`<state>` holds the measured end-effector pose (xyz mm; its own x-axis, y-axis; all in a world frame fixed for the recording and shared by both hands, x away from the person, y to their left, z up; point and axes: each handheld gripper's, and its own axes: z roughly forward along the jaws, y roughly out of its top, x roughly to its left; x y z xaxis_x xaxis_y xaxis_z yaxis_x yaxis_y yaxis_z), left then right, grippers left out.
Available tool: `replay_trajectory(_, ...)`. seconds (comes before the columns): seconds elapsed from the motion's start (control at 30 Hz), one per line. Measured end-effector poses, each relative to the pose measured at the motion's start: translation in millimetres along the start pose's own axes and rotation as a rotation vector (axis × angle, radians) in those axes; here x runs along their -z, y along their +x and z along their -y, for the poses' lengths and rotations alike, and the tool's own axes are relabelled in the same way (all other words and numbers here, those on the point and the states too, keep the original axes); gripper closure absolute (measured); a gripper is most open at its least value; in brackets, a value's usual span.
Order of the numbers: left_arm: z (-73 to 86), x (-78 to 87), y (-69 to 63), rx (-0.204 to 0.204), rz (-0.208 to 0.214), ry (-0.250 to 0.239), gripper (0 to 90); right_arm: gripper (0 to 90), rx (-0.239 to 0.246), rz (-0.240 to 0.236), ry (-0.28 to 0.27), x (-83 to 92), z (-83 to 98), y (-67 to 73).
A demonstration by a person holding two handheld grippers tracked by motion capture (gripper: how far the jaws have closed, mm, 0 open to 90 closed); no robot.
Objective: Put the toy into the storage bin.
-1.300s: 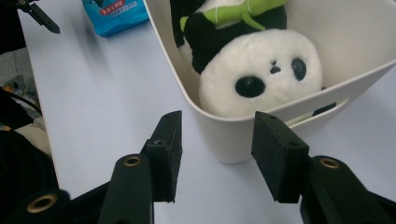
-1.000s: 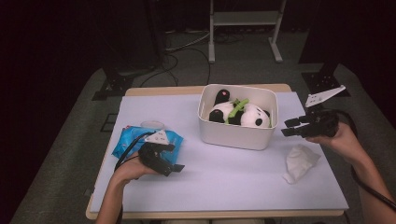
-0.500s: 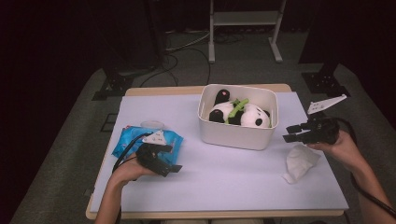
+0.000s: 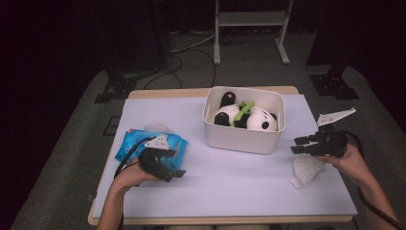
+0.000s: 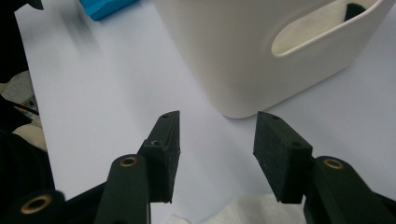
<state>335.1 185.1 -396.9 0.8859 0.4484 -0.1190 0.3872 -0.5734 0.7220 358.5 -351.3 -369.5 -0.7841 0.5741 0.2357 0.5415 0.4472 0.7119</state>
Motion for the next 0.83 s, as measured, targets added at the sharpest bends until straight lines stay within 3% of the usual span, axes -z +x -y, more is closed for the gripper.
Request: replay_trajectory(0.83,3.1,1.2,-1.0,-0.002,-0.002,-0.004,9.8,46.2,-0.029,0.007,-0.041,-8.3,32.6,8.5)
